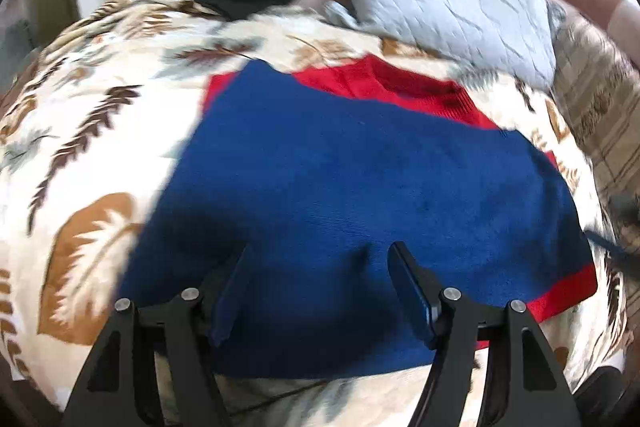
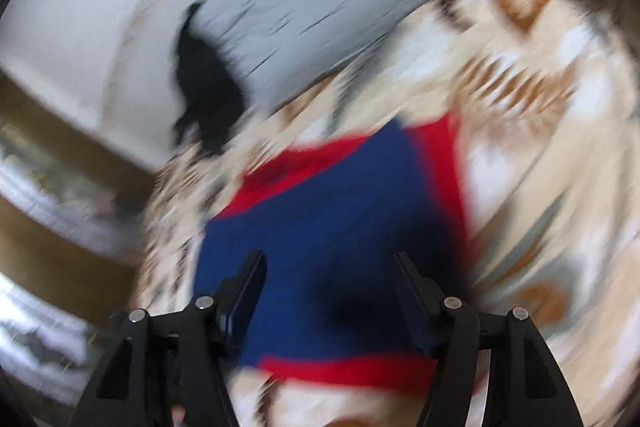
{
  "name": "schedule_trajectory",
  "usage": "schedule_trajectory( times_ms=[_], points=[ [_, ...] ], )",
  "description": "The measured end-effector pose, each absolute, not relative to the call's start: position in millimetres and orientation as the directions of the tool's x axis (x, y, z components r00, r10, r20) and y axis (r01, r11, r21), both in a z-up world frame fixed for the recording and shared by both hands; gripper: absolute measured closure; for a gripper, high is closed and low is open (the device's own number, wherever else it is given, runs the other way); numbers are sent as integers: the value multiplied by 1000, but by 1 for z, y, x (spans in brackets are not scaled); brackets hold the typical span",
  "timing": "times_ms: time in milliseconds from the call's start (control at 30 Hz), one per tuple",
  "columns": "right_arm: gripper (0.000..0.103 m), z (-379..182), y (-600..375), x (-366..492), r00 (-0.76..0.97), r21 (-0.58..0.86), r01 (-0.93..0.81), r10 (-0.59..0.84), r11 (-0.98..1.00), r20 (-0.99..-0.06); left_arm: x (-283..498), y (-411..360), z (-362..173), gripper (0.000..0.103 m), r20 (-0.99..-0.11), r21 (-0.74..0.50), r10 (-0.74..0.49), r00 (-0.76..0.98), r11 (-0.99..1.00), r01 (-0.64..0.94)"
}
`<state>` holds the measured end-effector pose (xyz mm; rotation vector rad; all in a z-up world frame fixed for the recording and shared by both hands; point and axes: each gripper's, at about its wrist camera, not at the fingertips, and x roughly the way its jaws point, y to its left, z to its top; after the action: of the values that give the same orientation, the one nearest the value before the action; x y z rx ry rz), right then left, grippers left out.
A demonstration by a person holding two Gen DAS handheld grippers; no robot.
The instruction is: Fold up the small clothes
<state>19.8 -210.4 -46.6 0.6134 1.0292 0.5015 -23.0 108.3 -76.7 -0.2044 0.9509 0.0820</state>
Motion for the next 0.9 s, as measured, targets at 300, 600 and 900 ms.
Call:
schedule_trajectory(
  times_ms=[300, 600, 900],
  points=[
    [37, -81, -212, 8, 442, 662, 39, 581, 749, -683, -49, 160, -68, 33, -813, -223, -39, 581, 942, -249],
    [39, -97, -227, -2, 469, 691, 101, 579, 715, -667, -53, 167, -71, 33, -825, -210, -22, 565, 940, -270],
    [37, -119, -221, -65, 399, 752, 118, 663, 648, -633, -48, 157, -66, 33, -831, -144, 26, 555, 955, -260]
  ],
)
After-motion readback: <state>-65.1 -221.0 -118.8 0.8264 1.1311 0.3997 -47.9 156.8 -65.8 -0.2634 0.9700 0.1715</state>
